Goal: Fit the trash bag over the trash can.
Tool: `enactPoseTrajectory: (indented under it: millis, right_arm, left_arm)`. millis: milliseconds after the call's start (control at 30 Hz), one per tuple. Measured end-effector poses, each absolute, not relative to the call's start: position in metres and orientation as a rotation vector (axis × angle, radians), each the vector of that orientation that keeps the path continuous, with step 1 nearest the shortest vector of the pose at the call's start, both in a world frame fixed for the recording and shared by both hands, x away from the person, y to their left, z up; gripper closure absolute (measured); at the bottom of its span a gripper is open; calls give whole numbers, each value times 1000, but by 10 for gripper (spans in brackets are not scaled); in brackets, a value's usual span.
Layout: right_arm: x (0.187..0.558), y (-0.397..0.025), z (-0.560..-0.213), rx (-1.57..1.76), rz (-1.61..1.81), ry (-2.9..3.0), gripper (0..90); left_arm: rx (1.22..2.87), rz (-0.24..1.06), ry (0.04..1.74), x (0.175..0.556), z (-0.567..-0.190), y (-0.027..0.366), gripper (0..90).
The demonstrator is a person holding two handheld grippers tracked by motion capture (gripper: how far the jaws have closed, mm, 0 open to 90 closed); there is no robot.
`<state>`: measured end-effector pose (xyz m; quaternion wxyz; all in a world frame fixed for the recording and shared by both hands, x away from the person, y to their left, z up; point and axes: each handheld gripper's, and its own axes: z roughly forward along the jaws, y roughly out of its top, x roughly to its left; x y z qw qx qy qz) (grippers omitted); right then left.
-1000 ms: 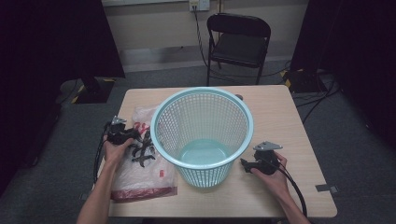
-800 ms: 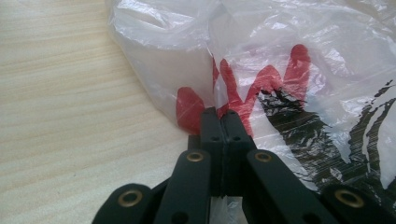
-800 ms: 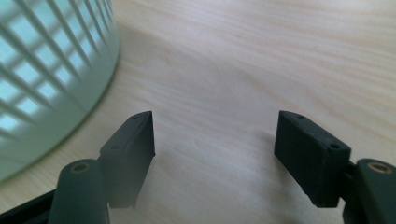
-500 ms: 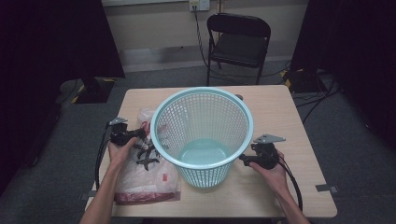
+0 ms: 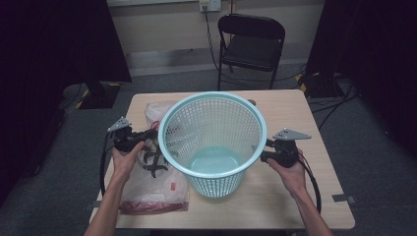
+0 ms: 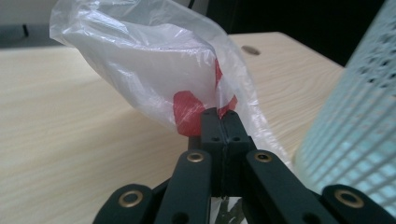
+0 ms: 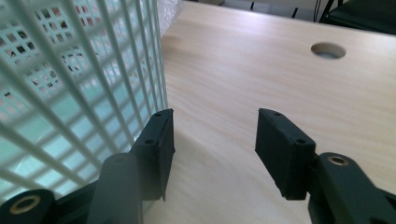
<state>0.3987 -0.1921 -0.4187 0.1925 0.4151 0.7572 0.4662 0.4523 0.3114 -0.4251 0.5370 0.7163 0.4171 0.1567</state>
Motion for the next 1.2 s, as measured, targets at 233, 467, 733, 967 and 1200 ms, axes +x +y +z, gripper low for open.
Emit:
enactPoseTrajectory:
  millis: [233, 467, 733, 967, 1200]
  right_arm:
    - [405, -200, -388, 1162, 1354, 2060, 442]
    - [409, -201, -361, 1140, 1386, 2023, 437]
    - [424, -200, -332, 1099, 1377, 1988, 507]
    - [436, -202, -288, 1054, 1444, 1918, 436]
    - [422, -172, -258, 928, 1518, 1928, 325]
  left_arm:
    - [1653, 399, 913, 440, -395, 309, 900]
    - [1623, 431, 833, 431, -365, 303, 900]
    - [1610, 470, 738, 429, -328, 290, 900]
    - [1580, 502, 678, 428, -297, 281, 900]
    - [1559, 495, 603, 417, -273, 268, 900]
